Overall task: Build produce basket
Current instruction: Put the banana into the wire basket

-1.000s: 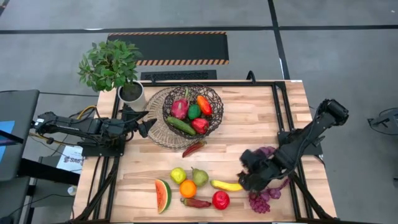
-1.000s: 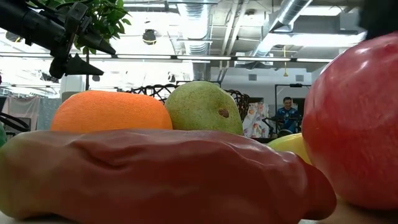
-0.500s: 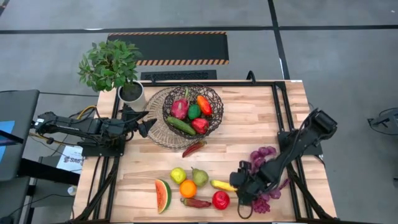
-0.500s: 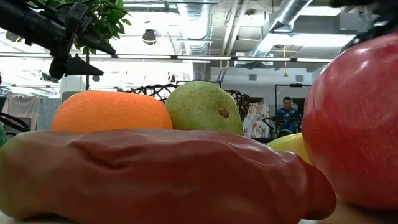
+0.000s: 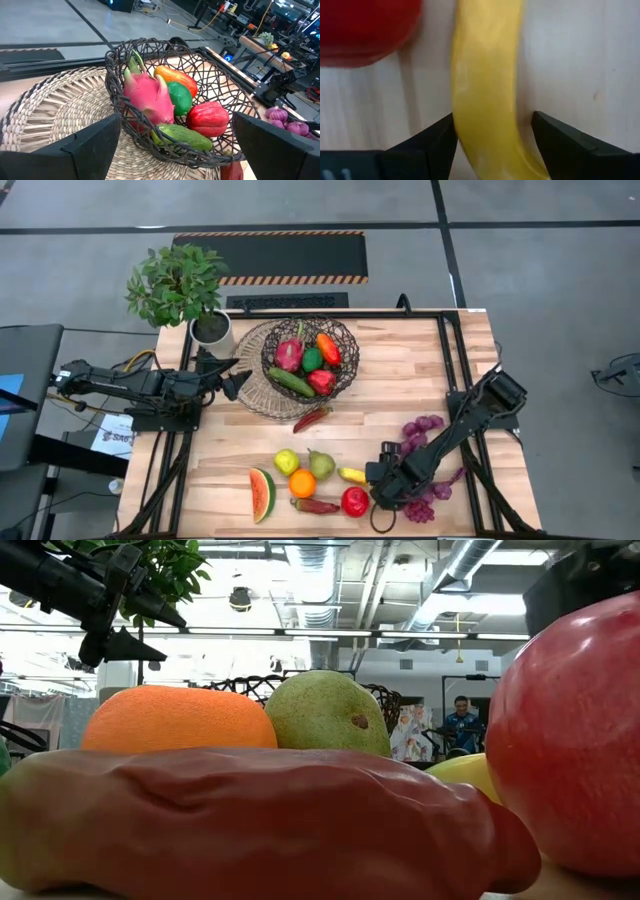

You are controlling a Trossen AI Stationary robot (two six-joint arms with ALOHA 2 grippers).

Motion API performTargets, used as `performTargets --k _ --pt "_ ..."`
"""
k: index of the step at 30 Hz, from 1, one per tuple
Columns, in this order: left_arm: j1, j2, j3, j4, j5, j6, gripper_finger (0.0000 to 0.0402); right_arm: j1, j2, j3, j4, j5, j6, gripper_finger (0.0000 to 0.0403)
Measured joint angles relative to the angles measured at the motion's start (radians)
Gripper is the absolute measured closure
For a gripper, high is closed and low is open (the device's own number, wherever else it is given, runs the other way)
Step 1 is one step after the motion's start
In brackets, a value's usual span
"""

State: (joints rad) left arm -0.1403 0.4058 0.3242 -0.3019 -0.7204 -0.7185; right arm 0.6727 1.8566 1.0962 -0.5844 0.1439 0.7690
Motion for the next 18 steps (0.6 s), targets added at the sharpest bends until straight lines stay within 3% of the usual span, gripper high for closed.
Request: performTargets --k 6,15,18 --pt "0.000 0.000 0.000 -0.002 -0.001 0.000 0.0034 -0.049 0.005 0.002 -0.016 -0.004 -0.034 0.0149" --pt "0.000 0.000 0.000 -0.008 -0.002 0.002 0.0034 -0.127 -0.011 -0.002 -0.067 0.023 -0.119 0.0277" --pt "0.000 0.000 0.000 -0.008 -0.002 0.002 0.0034 -0.136 -0.010 -0.001 -0.066 0.024 -0.134 0.0294"
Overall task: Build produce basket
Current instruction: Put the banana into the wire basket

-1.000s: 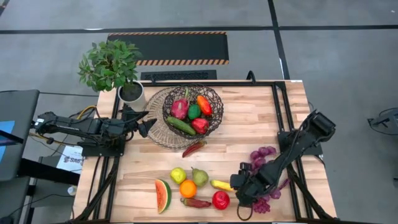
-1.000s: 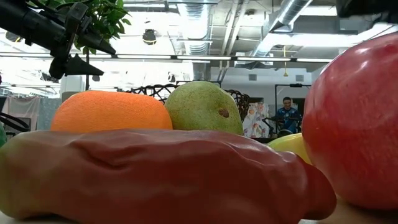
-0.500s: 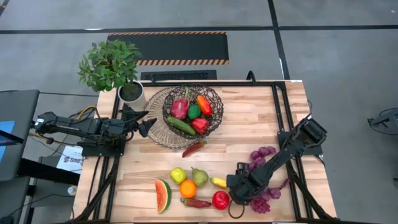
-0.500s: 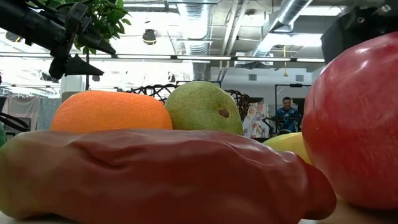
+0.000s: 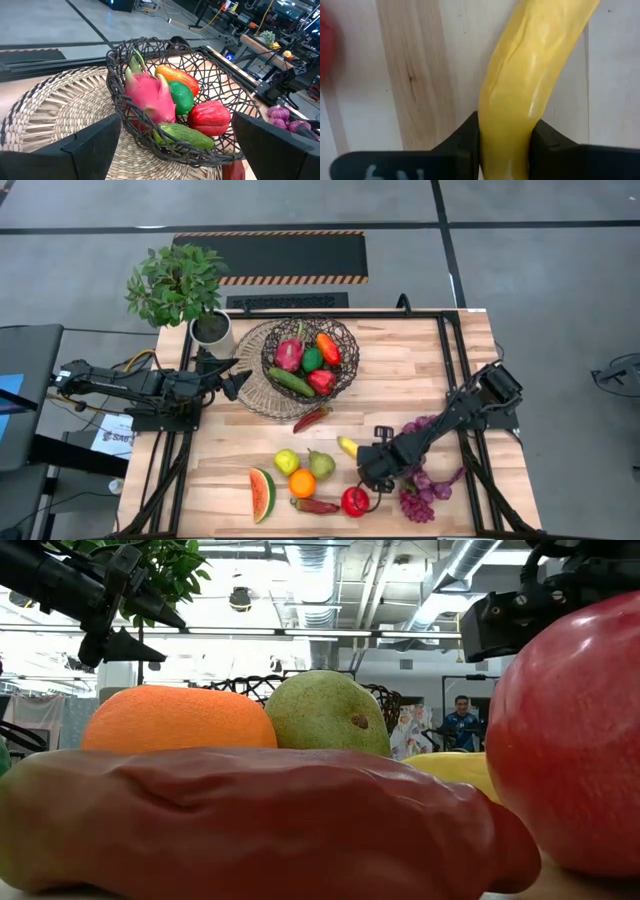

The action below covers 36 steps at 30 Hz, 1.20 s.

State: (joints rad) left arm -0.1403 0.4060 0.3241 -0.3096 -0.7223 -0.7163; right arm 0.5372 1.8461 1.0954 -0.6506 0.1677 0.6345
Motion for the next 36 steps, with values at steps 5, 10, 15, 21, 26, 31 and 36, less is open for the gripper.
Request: performTargets --k 5,10,15,21,26,31,36 --pt "0.000 0.000 0.000 0.000 0.000 0.000 0.0034 -0.015 -0.003 0.000 0.000 -0.001 -0.015 0.0288" --pt "0.000 0.000 0.000 0.000 0.000 0.000 0.0034 -0.018 -0.022 -0.003 -0.009 -0.001 -0.015 0.0270" --pt "0.000 0.000 0.000 0.000 0.000 -0.002 0.0034 -0.017 -0.083 -0.002 -0.041 0.019 -0.016 0.0279" --pt "0.000 0.000 0.000 0.003 0.000 -0.003 0.0034 -0.030 -0.217 -0.002 -0.059 0.129 -0.024 0.0277" --pt "0.000 0.000 0.000 0.002 0.000 -0.003 0.0034 -0.072 -0.349 -0.002 -0.055 0.234 -0.089 0.0277" --pt "0.000 0.000 0.000 0.002 0.000 -0.004 0.0034 -0.155 -0.444 -0.002 -0.016 0.311 -0.230 0.0271" --pt "0.000 0.000 0.000 0.002 0.000 -0.004 0.0034 -0.267 -0.478 -0.001 0.089 0.314 -0.510 0.0268"
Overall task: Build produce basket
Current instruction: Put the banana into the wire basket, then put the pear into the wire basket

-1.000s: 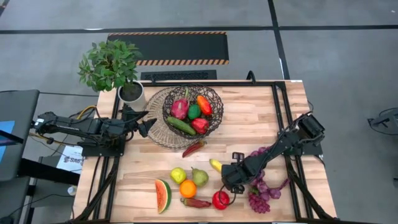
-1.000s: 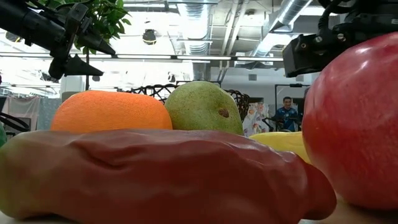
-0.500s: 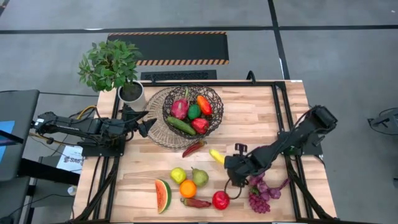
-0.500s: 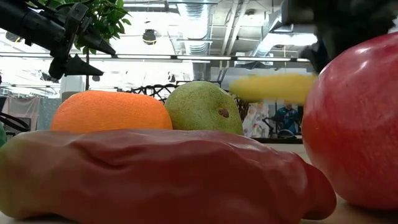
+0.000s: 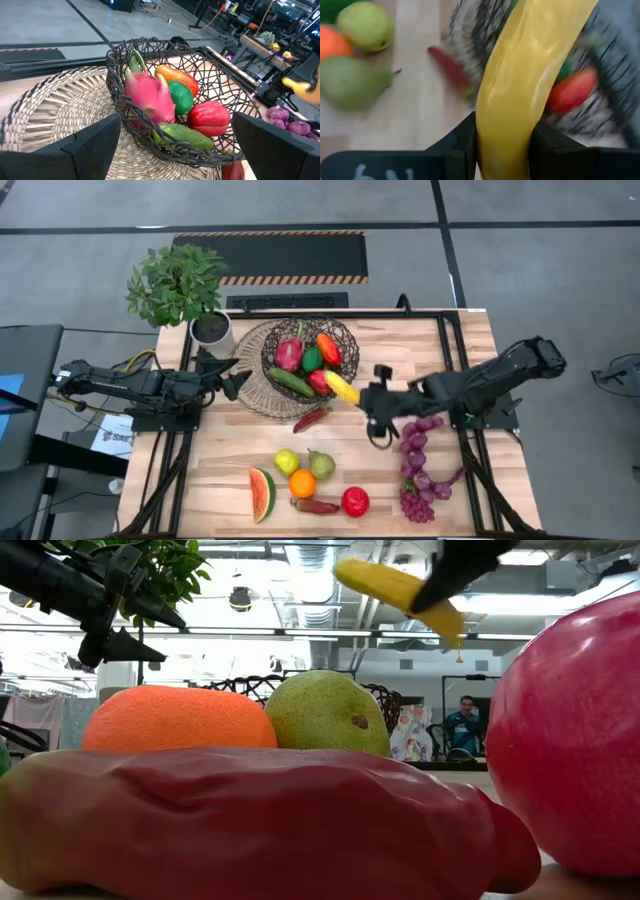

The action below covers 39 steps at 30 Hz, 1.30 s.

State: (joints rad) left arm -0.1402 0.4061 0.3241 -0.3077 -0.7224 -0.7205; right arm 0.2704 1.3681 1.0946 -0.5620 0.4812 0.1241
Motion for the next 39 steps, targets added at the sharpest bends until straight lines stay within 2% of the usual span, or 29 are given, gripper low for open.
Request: performTargets --k 8,13,18,23,32,35,39 --pt "0.000 0.000 0.000 0.004 -0.016 0.000 0.0034 -0.176 0.046 0.004 0.284 -0.031 -0.443 0.0262" --pt "0.000 0.000 0.000 -0.009 -0.017 -0.001 0.0034 -0.250 0.108 0.003 0.362 -0.161 -0.561 0.0261" --pt "0.000 0.004 0.000 -0.025 -0.018 -0.017 0.0034 -0.275 0.200 0.000 0.368 -0.186 -0.683 0.0257" --pt "0.000 0.006 0.000 -0.025 -0.018 -0.027 0.0034 -0.272 0.273 0.000 0.370 -0.192 -0.809 0.0228" --pt "0.000 0.006 0.000 -0.024 -0.019 -0.040 0.0034 -0.301 0.289 0.016 0.344 -0.191 -0.810 0.0148" --pt "0.000 0.006 0.000 -0.024 -0.019 -0.044 0.0034 -0.301 0.262 0.022 0.338 -0.190 -0.779 0.0138" --pt "0.000 0.006 0.000 -0.024 -0.019 -0.044 0.0034 -0.285 0.201 0.049 0.307 -0.187 -0.661 0.0137"
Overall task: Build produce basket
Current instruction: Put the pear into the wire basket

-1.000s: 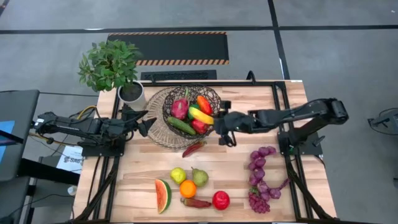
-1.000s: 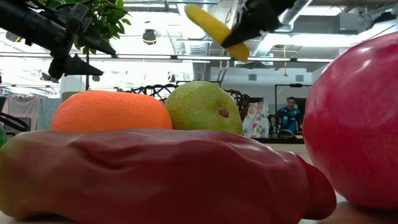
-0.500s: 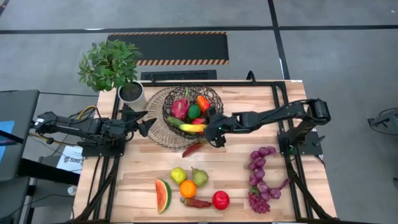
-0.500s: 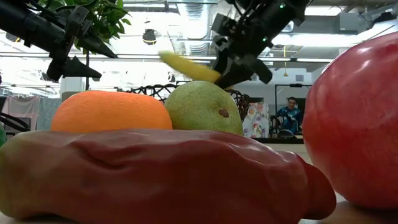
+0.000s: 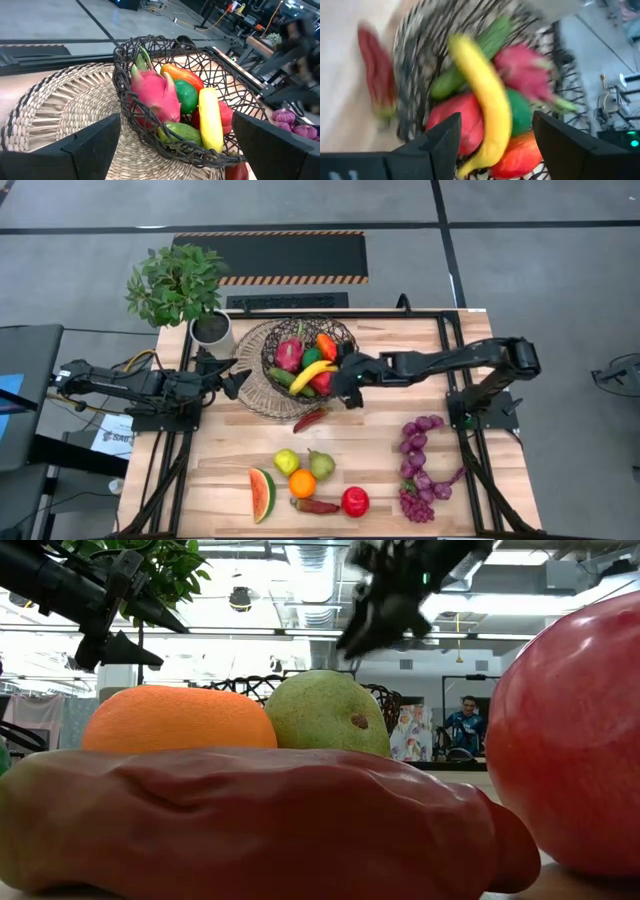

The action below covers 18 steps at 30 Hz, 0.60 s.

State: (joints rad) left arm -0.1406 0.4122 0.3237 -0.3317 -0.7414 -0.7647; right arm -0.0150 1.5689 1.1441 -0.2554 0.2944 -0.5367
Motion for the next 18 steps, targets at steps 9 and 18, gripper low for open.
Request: performTargets --k 9,18 --pt "0.000 0.000 0.000 0.000 0.000 0.008 0.0034 0.137 -0.112 0.029 -0.141 -0.142 0.427 0.0137" --pt "0.000 0.000 0.001 -0.007 0.000 0.011 0.0034 0.323 -0.009 0.028 0.011 -0.161 0.581 0.0137"
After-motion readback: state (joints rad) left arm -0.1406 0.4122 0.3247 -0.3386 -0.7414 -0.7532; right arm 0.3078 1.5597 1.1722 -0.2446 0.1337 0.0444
